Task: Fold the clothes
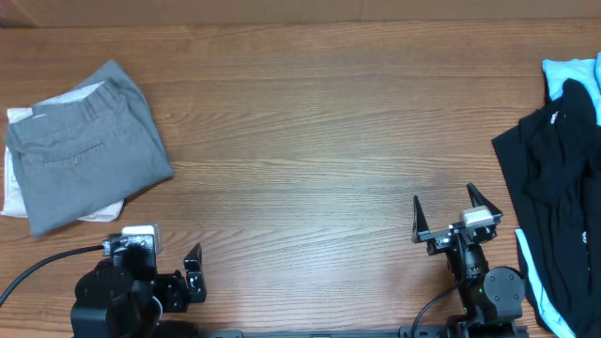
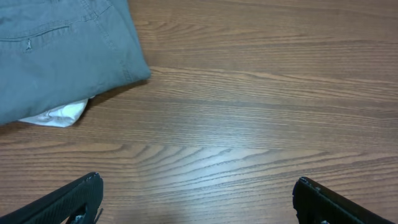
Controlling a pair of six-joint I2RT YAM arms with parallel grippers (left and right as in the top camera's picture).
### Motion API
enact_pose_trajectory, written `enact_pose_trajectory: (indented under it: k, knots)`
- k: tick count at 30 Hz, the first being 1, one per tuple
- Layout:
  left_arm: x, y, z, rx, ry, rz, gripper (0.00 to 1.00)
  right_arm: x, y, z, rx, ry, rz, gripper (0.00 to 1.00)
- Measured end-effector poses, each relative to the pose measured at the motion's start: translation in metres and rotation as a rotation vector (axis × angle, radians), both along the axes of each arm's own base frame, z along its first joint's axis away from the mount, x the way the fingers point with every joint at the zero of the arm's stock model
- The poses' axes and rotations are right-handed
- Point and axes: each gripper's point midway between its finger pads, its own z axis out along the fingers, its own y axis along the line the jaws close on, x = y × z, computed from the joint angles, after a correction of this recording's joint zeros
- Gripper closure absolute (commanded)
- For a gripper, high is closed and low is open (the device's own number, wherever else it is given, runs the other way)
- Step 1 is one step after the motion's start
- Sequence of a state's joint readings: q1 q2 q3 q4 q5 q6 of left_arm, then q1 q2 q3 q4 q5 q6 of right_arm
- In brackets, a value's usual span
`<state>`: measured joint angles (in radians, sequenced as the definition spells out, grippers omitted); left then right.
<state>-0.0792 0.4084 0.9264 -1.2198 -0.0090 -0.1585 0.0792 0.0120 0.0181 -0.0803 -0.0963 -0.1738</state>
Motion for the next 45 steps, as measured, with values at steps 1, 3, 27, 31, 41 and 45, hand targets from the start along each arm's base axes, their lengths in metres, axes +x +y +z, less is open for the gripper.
enact_pose_trajectory:
  k: [1,3,27,31,41,45]
  knots:
    - [0.0,0.0,0.0,0.0,0.0,0.0,0.0,0.0,0.0,0.0,-0.003,-0.001,0.0,0.0]
    - [0.0,0.0,0.0,0.0,0.0,0.0,0.0,0.0,0.0,0.0,-0.009,-0.003,0.0,0.0]
    - [0.0,0.0,0.0,0.0,0.0,0.0,0.0,0.0,0.0,0.0,-0.011,-0.003,0.0,0.0]
    - [0.0,0.006,0.0,0.0,-0.004,0.037,0.0,0.0,0.0,0.0,-0.01,-0.003,0.0,0.0]
    - [0.021,0.017,-0.023,-0.007,-0.19,0.113,0.0,0.0,0.0,0.0,-0.01,-0.002,0.001,0.0]
    - [0.04,0.01,-0.06,-0.033,-0.272,0.07,0.0,0.0,0.0,0.0,-0.011,-0.002,0.0,0.0]
